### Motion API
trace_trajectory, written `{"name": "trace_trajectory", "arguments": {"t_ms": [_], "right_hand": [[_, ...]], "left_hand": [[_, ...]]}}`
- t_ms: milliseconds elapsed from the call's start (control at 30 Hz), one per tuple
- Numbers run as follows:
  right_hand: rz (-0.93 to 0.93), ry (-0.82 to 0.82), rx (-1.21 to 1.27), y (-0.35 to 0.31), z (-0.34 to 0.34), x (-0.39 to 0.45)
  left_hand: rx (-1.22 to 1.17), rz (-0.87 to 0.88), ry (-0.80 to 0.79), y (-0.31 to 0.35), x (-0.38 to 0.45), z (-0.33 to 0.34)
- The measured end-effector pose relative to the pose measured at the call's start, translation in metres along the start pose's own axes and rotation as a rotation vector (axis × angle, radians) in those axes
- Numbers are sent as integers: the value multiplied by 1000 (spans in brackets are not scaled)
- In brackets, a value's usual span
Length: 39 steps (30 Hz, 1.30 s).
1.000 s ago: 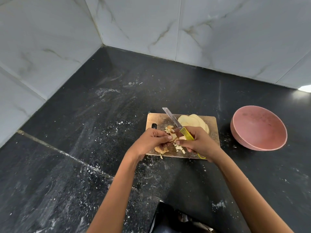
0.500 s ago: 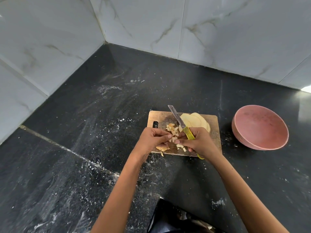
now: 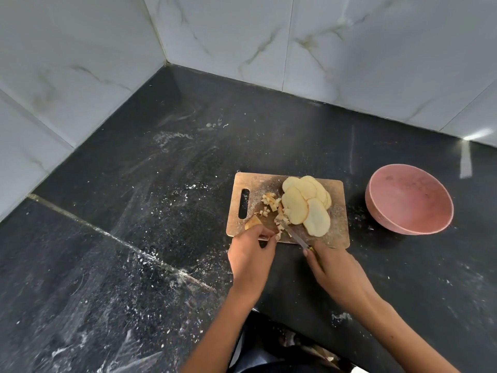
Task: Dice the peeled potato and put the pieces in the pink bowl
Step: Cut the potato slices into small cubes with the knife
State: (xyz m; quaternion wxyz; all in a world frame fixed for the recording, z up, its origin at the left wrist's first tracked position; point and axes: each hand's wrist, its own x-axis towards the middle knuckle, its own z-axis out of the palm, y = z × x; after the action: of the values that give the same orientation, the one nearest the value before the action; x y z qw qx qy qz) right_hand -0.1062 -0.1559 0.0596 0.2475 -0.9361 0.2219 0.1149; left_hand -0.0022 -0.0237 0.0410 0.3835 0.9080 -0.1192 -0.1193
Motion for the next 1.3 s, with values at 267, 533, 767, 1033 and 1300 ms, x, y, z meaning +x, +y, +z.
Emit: {"name": "trace_trajectory", "arguments": {"t_ms": [267, 533, 767, 1033, 1300], "right_hand": [[2, -13, -129, 8, 5, 6], [14, 21, 19, -3, -1, 8], [24, -40, 43, -14, 9, -1], [61, -63, 15, -24, 14, 4], [84, -122, -94, -33, 12, 10]], "left_hand": [[74, 120, 159, -5, 4, 11], [291, 311, 231, -14, 12, 19], [284, 328, 216, -21, 11, 15], [237, 263, 183, -21, 15, 23], [203, 222, 164, -19, 15, 22]]}}
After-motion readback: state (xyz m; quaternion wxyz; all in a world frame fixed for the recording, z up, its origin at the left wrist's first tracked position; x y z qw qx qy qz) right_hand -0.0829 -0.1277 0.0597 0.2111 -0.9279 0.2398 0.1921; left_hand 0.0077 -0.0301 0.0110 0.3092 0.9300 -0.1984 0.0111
